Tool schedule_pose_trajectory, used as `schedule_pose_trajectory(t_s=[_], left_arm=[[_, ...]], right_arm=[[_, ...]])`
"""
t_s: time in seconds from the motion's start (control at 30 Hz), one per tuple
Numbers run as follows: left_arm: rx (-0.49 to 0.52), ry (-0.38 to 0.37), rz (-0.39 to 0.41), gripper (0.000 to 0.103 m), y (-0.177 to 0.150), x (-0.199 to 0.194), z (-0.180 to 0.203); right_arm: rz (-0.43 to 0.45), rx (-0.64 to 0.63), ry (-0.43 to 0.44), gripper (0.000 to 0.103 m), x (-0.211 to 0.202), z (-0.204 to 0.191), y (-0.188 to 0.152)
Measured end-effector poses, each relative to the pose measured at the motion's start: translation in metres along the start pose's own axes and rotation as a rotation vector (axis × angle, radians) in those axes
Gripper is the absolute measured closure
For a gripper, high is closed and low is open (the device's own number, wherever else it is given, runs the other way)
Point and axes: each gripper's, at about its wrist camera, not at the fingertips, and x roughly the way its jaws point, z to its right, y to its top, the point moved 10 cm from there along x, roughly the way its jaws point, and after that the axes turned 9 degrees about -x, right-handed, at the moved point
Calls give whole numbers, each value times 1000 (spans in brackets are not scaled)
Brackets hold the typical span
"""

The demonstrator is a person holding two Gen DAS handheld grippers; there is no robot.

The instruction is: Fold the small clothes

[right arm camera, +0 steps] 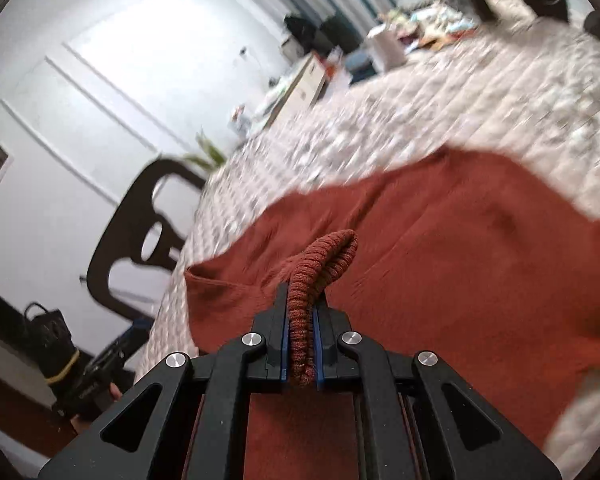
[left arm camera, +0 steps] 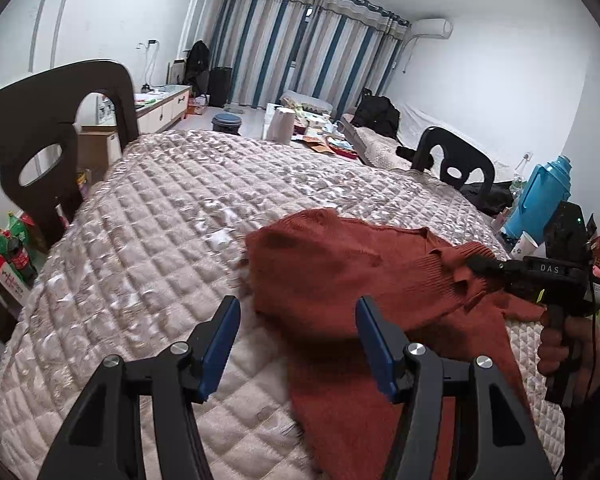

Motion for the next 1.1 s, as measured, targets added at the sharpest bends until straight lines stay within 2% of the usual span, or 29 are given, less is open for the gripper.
schedule_pose_trajectory(t_s=[0.1, 0.2, 0.27, 0.47, 0.53, 0.6, 0.63, 0.67, 0.8, 0.93, 1.03, 1.07, 1.1], left_arm=[[20, -24, -20, 40, -1, 12, 15], [34, -46, -52, 40, -4, 28, 30], [34, -61, -73, 40, -5, 37, 38], [63, -83, -89, 41, -2, 62, 56], [76, -72, -142, 41, -12, 79, 55], [93, -34, -210, 50, -30, 93, 50], [107, -22, -220, 53, -36, 95, 47], [123, -23, -202, 54, -38, 91, 45], [113, -46, -188, 54, -36, 76, 45], [109, -33, -137, 54, -25, 71, 49], [100, 6, -196, 54, -35, 86, 41], [108, 17, -198, 54, -39, 89, 39], [125, 21, -185, 54, -40, 85, 40]], right_arm=[[17, 31, -62, 94, -14, 35, 0], [-39, 81, -114, 94, -7, 75, -18], [-63, 108, -119, 94, -2, 88, -27], [42, 68, -21, 94, -16, 70, -3], [24, 53, -54, 92, -12, 78, -2], [-47, 73, -128, 88, -3, 97, -14], [-46, 89, -127, 87, -5, 101, -18], [-24, 101, -109, 87, -11, 101, -19], [29, 54, -165, 87, -40, 95, -20], [72, -12, -122, 87, -49, 78, -12], [7, -25, -130, 88, -30, 86, -21], [-34, -15, -159, 92, -21, 94, -27], [-22, -4, -157, 93, -22, 97, -29]])
